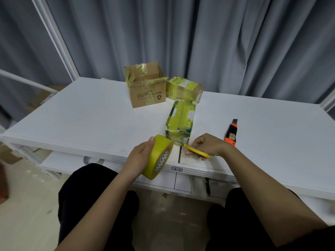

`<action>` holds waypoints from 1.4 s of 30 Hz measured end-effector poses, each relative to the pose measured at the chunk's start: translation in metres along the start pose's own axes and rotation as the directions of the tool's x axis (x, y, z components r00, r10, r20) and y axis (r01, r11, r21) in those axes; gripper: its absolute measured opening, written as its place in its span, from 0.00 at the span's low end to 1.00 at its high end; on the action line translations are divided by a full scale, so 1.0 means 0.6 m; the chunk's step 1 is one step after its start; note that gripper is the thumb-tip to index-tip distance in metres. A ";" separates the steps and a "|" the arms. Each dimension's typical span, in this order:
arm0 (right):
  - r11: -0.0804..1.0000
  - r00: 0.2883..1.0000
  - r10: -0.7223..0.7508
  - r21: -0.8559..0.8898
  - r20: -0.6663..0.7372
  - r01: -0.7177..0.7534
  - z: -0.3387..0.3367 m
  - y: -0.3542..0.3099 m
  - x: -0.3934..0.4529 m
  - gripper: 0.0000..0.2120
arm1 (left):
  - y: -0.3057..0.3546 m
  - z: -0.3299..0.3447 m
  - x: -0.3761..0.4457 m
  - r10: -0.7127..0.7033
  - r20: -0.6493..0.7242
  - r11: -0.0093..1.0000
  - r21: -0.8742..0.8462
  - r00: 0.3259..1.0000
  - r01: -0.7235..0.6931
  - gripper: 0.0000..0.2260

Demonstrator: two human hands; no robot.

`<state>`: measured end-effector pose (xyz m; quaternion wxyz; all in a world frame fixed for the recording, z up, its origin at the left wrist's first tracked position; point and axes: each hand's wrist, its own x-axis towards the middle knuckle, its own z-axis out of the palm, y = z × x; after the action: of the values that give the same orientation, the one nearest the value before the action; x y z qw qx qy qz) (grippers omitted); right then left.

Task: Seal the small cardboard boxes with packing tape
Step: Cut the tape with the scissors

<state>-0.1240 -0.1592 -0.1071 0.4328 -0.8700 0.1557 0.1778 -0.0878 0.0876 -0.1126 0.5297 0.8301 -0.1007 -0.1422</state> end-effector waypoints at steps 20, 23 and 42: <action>0.734 0.967 -0.225 -0.673 -0.122 0.086 0.013 0.029 0.010 0.12 | -0.061 -0.094 0.086 0.320 0.029 0.630 0.740 0.947 -0.235 0.16; 0.702 0.975 -0.182 -0.711 -0.125 0.040 0.002 0.025 0.003 0.09 | -0.075 -0.102 0.105 0.320 0.041 0.631 0.736 0.947 -0.245 0.16; 0.725 0.525 -0.686 -0.418 -0.503 0.547 0.055 -0.026 0.049 0.04 | -0.010 -0.006 0.144 0.497 0.285 0.650 0.503 0.820 -0.569 0.37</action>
<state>-0.0968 -0.1271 -0.1276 0.2959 -0.9140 -0.0491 -0.2731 -0.0051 0.0657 -0.1280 0.2689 0.8716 -0.4099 0.0064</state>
